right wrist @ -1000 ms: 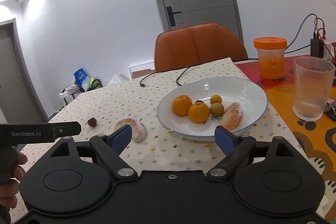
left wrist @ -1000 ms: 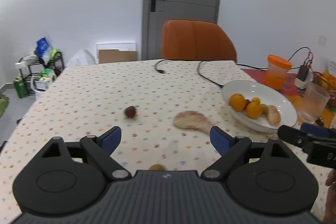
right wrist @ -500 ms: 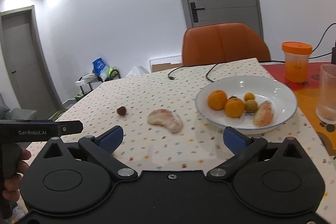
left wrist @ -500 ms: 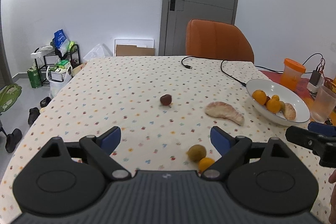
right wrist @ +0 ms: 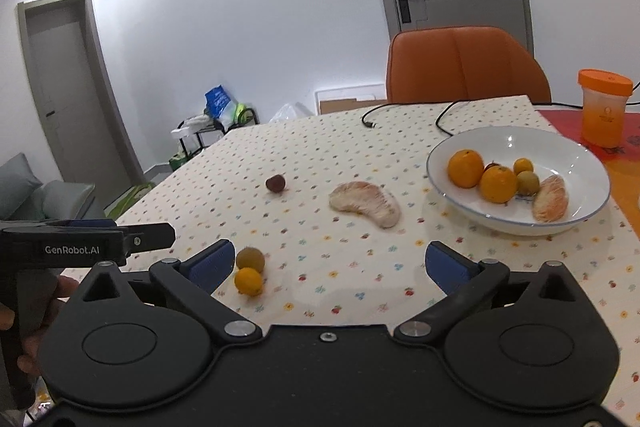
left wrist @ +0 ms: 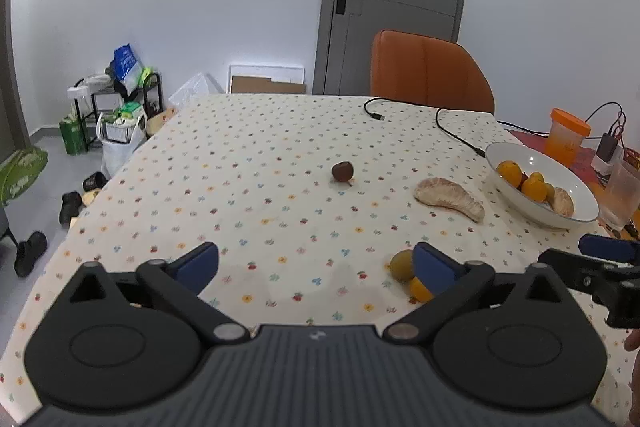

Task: Organize fruits
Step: 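Move left tool to a green kiwi while right tool approaches a small orange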

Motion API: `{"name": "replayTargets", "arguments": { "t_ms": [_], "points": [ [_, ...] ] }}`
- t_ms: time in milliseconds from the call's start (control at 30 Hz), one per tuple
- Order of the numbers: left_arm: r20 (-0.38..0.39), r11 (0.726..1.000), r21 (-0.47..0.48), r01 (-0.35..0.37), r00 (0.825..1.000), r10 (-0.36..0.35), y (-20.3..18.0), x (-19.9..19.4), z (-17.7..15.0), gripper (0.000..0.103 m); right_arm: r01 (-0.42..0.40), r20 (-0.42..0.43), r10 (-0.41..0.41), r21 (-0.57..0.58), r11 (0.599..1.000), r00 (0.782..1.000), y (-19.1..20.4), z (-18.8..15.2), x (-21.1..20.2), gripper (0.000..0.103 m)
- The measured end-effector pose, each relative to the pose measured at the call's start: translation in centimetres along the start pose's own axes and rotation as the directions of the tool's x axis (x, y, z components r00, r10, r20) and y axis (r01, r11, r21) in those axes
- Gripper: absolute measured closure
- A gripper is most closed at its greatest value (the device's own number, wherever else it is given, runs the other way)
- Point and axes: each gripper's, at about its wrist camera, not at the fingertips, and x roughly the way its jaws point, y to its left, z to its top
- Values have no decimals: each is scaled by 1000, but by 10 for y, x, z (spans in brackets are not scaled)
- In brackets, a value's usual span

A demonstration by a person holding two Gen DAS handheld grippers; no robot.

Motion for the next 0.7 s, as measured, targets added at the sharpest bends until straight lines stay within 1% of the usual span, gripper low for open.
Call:
{"name": "replayTargets", "arguments": {
  "t_ms": [167, 500, 600, 700],
  "points": [
    [-20, 999, -43, 13, 1000, -14, 12, 2, -2, 0, -4, -23, 3, -15, 1000, 1000, 8, -2, 4, 0],
    [-18, 997, -73, 23, 1000, -24, 28, 3, -9, 0, -17, -54, 14, -54, 998, 998, 25, -6, 14, 0],
    [-29, 995, -87, 48, 998, -50, 34, 5, -10, 0, -19, -64, 16, -60, 998, 998, 29, -7, 19, 0],
    [-32, 995, -86, 44, 998, -46, 36, 8, -12, 0, -24, -63, 20, -65, 998, 998, 33, -7, 23, 1]
  ]
}}
